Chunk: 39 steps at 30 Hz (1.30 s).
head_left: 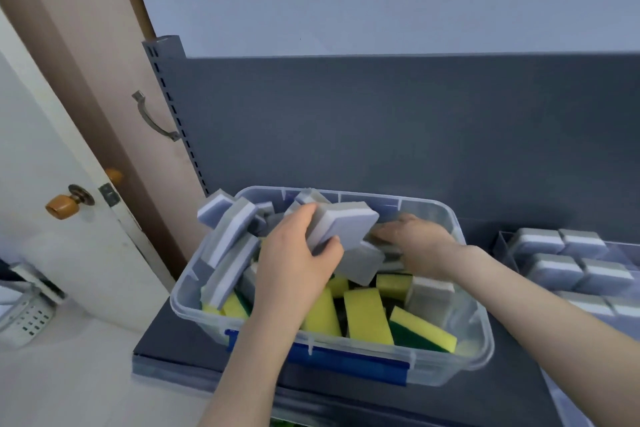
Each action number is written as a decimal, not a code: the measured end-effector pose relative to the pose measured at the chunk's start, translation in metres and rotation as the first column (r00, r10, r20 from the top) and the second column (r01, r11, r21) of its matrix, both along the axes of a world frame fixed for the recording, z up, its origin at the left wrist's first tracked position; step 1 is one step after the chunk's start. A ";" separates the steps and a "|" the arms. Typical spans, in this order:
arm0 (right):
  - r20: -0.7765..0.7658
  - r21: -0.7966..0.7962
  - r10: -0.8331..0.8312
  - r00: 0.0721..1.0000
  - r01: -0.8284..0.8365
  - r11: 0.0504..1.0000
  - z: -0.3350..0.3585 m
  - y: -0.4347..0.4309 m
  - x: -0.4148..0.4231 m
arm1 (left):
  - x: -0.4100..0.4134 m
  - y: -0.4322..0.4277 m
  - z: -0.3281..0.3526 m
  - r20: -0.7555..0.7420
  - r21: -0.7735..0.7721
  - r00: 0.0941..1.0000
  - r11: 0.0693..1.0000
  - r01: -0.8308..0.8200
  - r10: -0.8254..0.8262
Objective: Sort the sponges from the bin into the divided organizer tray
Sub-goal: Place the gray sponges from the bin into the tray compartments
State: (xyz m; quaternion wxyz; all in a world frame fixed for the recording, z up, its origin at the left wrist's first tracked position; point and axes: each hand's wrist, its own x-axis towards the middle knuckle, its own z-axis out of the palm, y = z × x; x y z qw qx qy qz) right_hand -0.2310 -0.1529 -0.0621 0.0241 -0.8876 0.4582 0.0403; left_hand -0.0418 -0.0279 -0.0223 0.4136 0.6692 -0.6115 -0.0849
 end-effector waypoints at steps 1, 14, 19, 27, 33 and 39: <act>0.029 -0.004 -0.047 0.998 0.047 0.999 0.002 0.002 -0.001 | 0.000 -0.001 -0.001 -0.002 0.004 1.000 1.000 0.016 -0.016; 0.734 0.034 -0.328 0.595 0.450 0.892 0.028 0.052 -0.054 | -0.018 -0.018 0.006 -0.061 -0.077 0.995 0.994 0.074 -0.079; 0.811 0.089 -0.333 0.481 0.462 0.883 0.028 0.067 -0.084 | -0.045 -0.020 0.008 -0.069 -0.093 0.996 0.994 0.057 -0.063; 0.855 0.139 -0.362 0.373 0.507 0.851 0.031 0.087 -0.151 | -0.111 -0.022 0.008 -0.106 -0.131 0.986 0.984 0.117 -0.131; 0.863 0.174 -0.377 0.335 0.504 0.846 0.029 0.100 -0.203 | -0.159 -0.018 0.000 -0.104 -0.107 0.982 0.983 0.148 -0.159; 0.865 0.193 -0.396 0.308 0.525 0.829 0.021 0.113 -0.251 | -0.205 -0.010 -0.010 -0.168 -0.084 0.968 0.982 0.172 -0.184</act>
